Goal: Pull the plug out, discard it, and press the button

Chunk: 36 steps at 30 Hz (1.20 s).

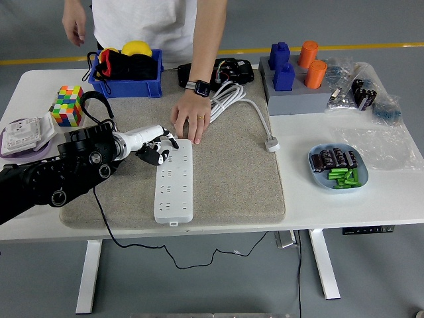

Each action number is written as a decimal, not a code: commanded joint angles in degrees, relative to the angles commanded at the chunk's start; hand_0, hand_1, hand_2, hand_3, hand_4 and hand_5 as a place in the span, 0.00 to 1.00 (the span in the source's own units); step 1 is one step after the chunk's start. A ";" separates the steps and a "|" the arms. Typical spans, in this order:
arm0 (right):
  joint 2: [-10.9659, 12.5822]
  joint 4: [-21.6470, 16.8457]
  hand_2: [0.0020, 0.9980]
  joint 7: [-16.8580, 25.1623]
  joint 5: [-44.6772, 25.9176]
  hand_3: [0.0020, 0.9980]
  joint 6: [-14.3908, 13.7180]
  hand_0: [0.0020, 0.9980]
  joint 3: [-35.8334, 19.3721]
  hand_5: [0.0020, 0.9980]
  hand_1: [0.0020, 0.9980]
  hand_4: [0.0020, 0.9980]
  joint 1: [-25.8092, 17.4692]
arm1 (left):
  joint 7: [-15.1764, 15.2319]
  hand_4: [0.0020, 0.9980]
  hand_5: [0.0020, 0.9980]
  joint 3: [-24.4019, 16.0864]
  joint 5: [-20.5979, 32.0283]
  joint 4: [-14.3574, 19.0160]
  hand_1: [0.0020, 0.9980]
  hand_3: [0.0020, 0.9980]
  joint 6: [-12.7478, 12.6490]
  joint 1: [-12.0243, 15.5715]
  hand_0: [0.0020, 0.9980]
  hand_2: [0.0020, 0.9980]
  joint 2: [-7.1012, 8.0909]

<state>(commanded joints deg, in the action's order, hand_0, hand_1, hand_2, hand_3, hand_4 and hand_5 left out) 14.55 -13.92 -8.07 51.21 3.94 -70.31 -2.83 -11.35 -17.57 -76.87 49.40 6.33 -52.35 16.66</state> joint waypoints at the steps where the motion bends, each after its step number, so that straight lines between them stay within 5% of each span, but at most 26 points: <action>1: 0.00 0.01 0.67 0.00 -0.01 0.67 -0.01 0.73 0.02 0.66 0.68 0.76 -0.02 | 0.03 0.32 0.00 0.20 0.04 -0.05 0.04 0.69 0.02 -0.04 0.00 0.14 -0.01; 9: -0.02 -0.08 0.67 0.04 0.09 0.67 -0.03 0.73 -0.13 0.66 0.68 0.76 0.17 | 0.21 0.32 0.00 0.02 -0.49 1.06 0.04 0.69 0.10 -0.44 0.00 0.14 0.62; 17: -0.30 0.04 0.67 0.00 0.11 0.67 -0.01 0.73 -0.27 0.66 0.68 0.76 -0.20 | 1.20 0.31 0.00 -6.47 0.25 5.21 0.04 0.68 -0.05 1.68 0.00 0.14 1.97; 26: -0.61 -0.10 0.67 0.01 0.27 0.67 0.02 0.73 -0.52 0.66 0.68 0.76 -0.21 | 7.26 0.32 0.00 -17.71 -1.07 10.36 0.04 0.68 -3.55 7.89 0.00 0.14 3.25; 27: -0.60 -0.08 0.67 0.01 0.31 0.67 0.00 0.73 -0.59 0.66 0.68 0.76 -0.20 | 7.39 0.55 0.00 -19.73 -1.56 11.06 0.12 0.70 -3.60 8.86 0.09 0.23 3.44; 32: -0.56 -0.06 0.67 0.00 0.51 0.67 -0.02 0.73 -0.90 0.66 0.68 0.76 -0.19 | 6.98 0.55 0.00 -28.05 -3.37 14.00 0.12 0.70 -2.75 12.80 0.09 0.23 4.44; 33: -0.59 -0.06 0.67 0.03 0.52 0.67 -0.04 0.73 -0.99 0.66 0.68 0.76 -0.21 | 7.28 0.72 0.07 -29.70 -4.08 14.77 0.50 0.79 -2.57 13.78 0.37 0.51 4.90; 36: -0.69 -0.04 0.67 0.01 0.57 0.67 -0.01 0.73 -1.06 0.66 0.68 0.76 -0.12 | 7.98 0.72 0.07 -33.77 -4.39 16.46 0.50 0.79 -2.27 15.95 0.37 0.51 6.02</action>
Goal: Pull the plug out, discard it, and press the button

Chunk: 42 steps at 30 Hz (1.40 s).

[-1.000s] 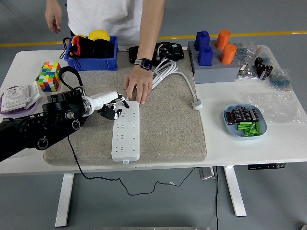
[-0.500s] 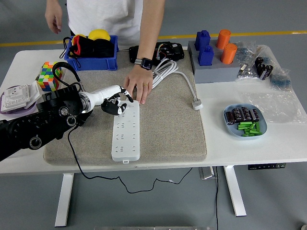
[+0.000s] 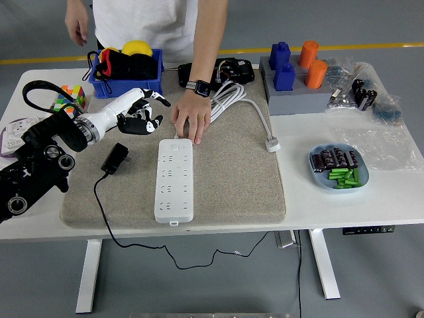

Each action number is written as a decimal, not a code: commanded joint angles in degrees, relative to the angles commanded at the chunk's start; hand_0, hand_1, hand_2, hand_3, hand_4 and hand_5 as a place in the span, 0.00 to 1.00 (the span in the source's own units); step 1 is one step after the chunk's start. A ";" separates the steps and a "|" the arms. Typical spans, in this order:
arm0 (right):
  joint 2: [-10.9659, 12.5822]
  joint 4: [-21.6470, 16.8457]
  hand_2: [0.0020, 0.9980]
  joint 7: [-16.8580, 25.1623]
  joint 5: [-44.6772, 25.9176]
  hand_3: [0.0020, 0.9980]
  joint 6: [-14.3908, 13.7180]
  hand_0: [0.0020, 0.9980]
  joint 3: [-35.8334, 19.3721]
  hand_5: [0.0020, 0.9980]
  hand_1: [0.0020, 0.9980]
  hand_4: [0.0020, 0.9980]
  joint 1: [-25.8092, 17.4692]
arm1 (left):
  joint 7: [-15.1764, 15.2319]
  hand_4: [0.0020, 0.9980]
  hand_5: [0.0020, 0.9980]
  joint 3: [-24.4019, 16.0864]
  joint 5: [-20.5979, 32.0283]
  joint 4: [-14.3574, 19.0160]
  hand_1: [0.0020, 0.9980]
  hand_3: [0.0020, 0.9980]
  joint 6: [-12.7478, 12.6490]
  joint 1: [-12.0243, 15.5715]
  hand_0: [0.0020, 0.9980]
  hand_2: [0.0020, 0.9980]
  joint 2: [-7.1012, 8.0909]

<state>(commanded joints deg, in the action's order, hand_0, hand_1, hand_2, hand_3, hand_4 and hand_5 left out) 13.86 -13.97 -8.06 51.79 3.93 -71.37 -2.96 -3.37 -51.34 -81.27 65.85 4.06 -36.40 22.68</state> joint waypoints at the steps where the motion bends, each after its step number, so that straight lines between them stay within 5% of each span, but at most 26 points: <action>1: -0.01 -0.03 0.67 -0.01 0.00 0.67 0.02 0.73 0.03 0.66 0.68 0.76 0.01 | 0.18 0.72 0.07 -1.34 0.14 0.59 0.50 0.79 -0.07 0.84 0.37 0.51 0.34; 2: -0.01 -0.03 0.67 -0.01 0.02 0.67 0.02 0.73 0.06 0.66 0.68 0.76 0.02 | 0.30 0.72 0.07 -2.59 0.13 1.06 0.50 0.79 -0.15 1.58 0.37 0.51 0.57; 3: 0.00 0.00 0.67 -0.02 0.06 0.67 0.03 0.73 0.06 0.66 0.68 0.76 0.04 | 0.38 0.77 0.19 -3.66 0.04 1.43 0.77 0.81 -0.22 2.28 0.73 0.70 0.69; 8: 0.14 -0.01 0.67 0.01 0.12 0.67 -0.01 0.73 0.31 0.66 0.68 0.76 0.08 | 0.76 0.77 0.19 -10.21 -0.81 3.55 0.77 0.81 -0.65 7.55 0.73 0.70 0.89; 9: 0.16 0.00 0.67 0.00 0.13 0.67 0.00 0.73 0.37 0.66 0.68 0.76 0.10 | 0.77 0.79 0.20 -11.57 -1.07 3.87 0.82 0.82 -0.73 8.62 0.81 0.76 0.76; 22: 0.72 -0.02 0.67 0.04 0.19 0.67 -0.03 0.73 0.92 0.66 0.68 0.76 0.62 | 2.70 0.80 0.25 -23.92 -2.54 7.66 0.84 0.83 -3.02 20.09 0.84 0.79 -0.02; 42: 1.10 0.02 0.67 0.03 0.29 0.67 -0.05 0.73 1.17 0.66 0.68 0.76 0.41 | 3.07 0.80 0.27 -30.33 -4.36 9.17 0.85 0.85 -3.85 24.34 0.86 0.81 -1.59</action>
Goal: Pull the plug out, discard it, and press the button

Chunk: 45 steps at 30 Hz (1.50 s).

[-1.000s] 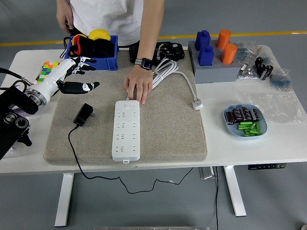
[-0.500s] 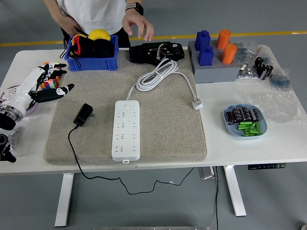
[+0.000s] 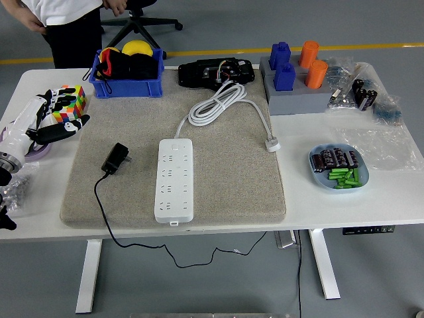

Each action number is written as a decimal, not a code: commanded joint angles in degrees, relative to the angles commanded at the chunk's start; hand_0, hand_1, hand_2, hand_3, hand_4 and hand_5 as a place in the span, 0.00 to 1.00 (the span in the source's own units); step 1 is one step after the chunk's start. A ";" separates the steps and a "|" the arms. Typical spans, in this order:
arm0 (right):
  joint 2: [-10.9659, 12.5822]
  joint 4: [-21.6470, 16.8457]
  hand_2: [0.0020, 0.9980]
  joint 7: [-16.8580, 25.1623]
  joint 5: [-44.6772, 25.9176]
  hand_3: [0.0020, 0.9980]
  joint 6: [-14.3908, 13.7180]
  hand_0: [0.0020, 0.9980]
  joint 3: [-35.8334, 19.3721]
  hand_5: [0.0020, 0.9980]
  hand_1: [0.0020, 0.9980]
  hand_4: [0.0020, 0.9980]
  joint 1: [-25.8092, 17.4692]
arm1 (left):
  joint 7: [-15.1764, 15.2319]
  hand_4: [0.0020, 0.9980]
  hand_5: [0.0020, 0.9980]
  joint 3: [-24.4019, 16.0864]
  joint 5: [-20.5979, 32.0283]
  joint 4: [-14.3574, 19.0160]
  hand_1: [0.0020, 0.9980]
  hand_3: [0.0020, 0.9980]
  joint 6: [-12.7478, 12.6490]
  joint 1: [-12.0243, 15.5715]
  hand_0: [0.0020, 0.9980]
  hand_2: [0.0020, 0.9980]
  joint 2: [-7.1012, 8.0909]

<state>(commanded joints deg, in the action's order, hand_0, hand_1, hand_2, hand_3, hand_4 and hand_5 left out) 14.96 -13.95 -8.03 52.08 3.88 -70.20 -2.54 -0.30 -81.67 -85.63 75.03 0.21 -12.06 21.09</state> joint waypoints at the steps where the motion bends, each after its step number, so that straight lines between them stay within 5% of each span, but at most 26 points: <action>1: -0.04 0.03 0.67 0.00 0.11 0.67 -0.01 0.73 -0.13 0.66 0.68 0.76 -0.05 | 0.02 0.80 0.27 -0.16 -0.04 0.06 0.85 0.85 -0.06 0.07 0.86 0.81 -0.04; 45: -0.59 -0.07 0.67 0.85 0.44 0.67 -1.03 0.73 -1.11 0.66 0.68 0.76 -0.13 | 0.19 0.78 0.30 -3.83 -1.50 3.47 0.84 0.84 -1.82 1.79 0.86 0.80 -1.46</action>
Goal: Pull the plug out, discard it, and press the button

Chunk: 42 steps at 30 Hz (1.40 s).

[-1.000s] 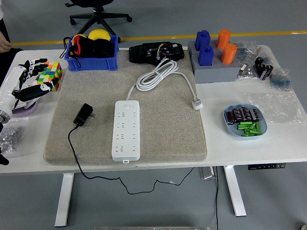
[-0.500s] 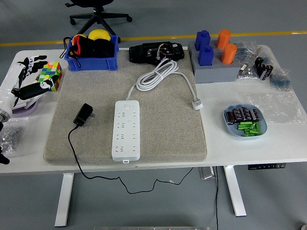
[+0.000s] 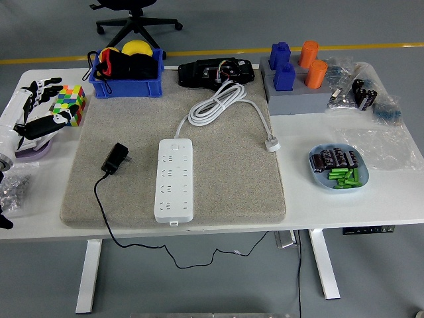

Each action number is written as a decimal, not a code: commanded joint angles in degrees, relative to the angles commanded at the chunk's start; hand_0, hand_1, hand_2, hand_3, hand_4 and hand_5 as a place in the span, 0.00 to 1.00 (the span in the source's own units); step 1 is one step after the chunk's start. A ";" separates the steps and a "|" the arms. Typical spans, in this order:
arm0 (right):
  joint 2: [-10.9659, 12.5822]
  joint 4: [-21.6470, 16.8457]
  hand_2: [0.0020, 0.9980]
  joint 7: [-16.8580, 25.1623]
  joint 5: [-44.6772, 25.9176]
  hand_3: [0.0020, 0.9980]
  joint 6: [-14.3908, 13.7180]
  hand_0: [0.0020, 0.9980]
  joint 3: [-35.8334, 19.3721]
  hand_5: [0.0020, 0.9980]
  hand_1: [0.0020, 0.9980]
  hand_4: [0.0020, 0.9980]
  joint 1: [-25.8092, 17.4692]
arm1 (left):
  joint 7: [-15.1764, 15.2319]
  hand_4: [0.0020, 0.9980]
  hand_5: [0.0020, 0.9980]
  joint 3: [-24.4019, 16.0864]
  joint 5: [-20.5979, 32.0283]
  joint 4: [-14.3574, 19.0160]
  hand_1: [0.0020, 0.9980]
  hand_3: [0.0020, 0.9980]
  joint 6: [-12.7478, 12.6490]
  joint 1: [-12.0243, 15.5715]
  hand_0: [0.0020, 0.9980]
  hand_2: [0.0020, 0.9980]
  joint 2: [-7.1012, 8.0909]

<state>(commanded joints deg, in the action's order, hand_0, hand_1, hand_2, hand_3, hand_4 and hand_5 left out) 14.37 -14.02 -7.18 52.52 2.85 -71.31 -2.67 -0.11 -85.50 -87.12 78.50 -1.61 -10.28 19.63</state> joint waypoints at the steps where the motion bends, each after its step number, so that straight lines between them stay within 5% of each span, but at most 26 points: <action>1: -0.02 0.00 0.67 -0.02 -0.01 0.67 0.02 0.73 0.06 0.66 0.68 0.76 -0.03 | -0.01 0.78 0.30 0.01 0.01 0.03 0.84 0.84 0.00 -0.01 0.86 0.80 -0.02; 42: 0.63 -0.02 0.67 -0.22 -0.61 0.67 0.39 0.73 0.93 0.66 0.68 0.76 0.75 | -0.45 0.75 0.29 0.30 -0.19 1.42 0.84 0.83 0.05 -0.76 0.86 0.80 0.02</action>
<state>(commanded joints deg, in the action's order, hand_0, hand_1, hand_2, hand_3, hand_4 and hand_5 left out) 15.00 -14.05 -7.40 51.91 3.24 -70.38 -1.92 -0.56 -85.21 -87.31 79.92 -1.56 -11.03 19.64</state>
